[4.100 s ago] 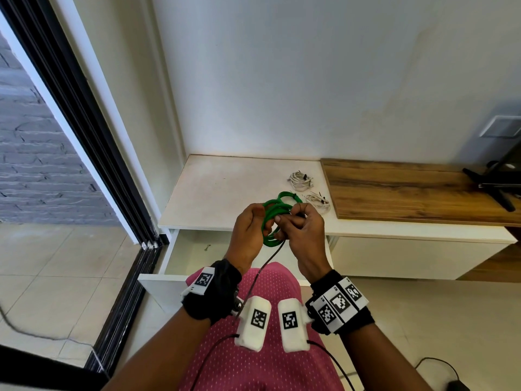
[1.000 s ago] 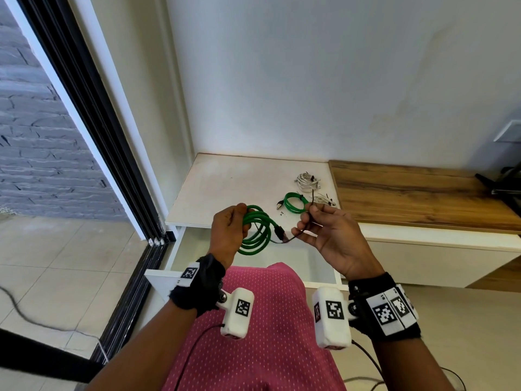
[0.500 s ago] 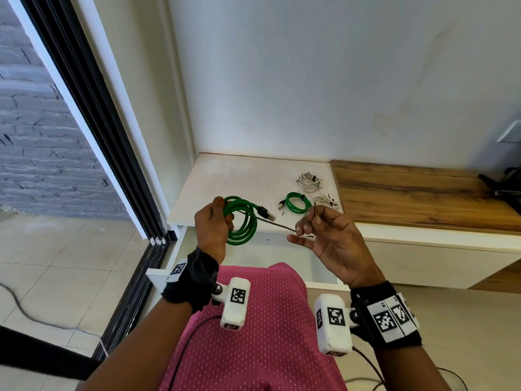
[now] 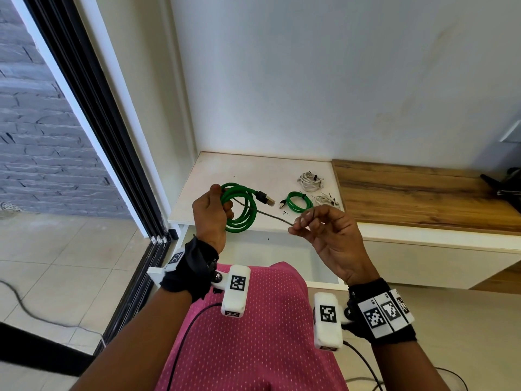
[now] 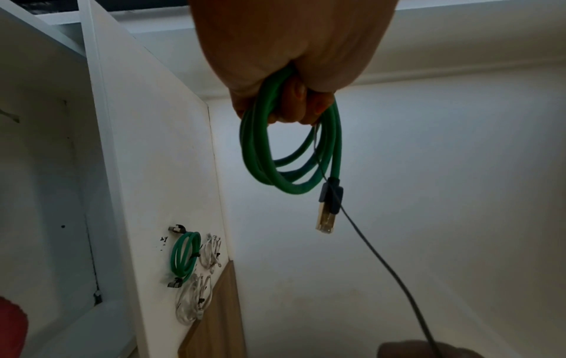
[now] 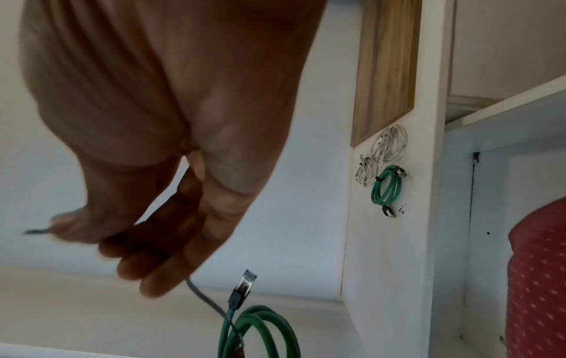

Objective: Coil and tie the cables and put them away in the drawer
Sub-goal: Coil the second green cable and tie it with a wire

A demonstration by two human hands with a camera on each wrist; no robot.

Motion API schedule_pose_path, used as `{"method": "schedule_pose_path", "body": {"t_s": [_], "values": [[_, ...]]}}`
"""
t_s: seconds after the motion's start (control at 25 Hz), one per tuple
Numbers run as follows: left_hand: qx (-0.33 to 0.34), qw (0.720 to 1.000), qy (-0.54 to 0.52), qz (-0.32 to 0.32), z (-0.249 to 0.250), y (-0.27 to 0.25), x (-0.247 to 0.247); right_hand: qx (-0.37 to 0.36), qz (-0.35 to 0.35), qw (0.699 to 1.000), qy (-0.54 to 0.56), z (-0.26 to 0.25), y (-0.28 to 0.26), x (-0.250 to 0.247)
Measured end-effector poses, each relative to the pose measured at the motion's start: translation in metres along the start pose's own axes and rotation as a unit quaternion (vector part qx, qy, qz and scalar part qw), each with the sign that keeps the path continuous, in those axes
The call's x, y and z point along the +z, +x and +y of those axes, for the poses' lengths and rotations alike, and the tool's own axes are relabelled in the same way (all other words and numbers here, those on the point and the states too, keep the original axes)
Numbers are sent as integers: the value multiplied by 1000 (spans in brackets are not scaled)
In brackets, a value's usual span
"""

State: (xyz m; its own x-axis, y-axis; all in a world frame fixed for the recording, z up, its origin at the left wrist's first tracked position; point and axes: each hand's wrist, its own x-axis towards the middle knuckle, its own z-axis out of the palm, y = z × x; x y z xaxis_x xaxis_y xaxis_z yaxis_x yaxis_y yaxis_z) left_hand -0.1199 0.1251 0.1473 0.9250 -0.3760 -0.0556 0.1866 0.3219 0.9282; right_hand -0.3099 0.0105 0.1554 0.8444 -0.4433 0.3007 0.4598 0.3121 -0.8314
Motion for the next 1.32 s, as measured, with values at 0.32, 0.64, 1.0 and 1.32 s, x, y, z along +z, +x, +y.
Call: {"method": "schedule_pose_path", "body": {"t_s": [0.32,0.64,1.0,1.32], "values": [[54,995,67,-59,-2,-9,8,88,61,991,-85,-15,7,6],[85,974,121,-173,7,-27,15,-13,80,908,-410,-32,48,34],[115,917,244,-293,11,-34,15,112,0,907,-406,-31,77,36],[97,915,243,-306,8,-37,22,226,95,955,-169,-25,72,20]]}}
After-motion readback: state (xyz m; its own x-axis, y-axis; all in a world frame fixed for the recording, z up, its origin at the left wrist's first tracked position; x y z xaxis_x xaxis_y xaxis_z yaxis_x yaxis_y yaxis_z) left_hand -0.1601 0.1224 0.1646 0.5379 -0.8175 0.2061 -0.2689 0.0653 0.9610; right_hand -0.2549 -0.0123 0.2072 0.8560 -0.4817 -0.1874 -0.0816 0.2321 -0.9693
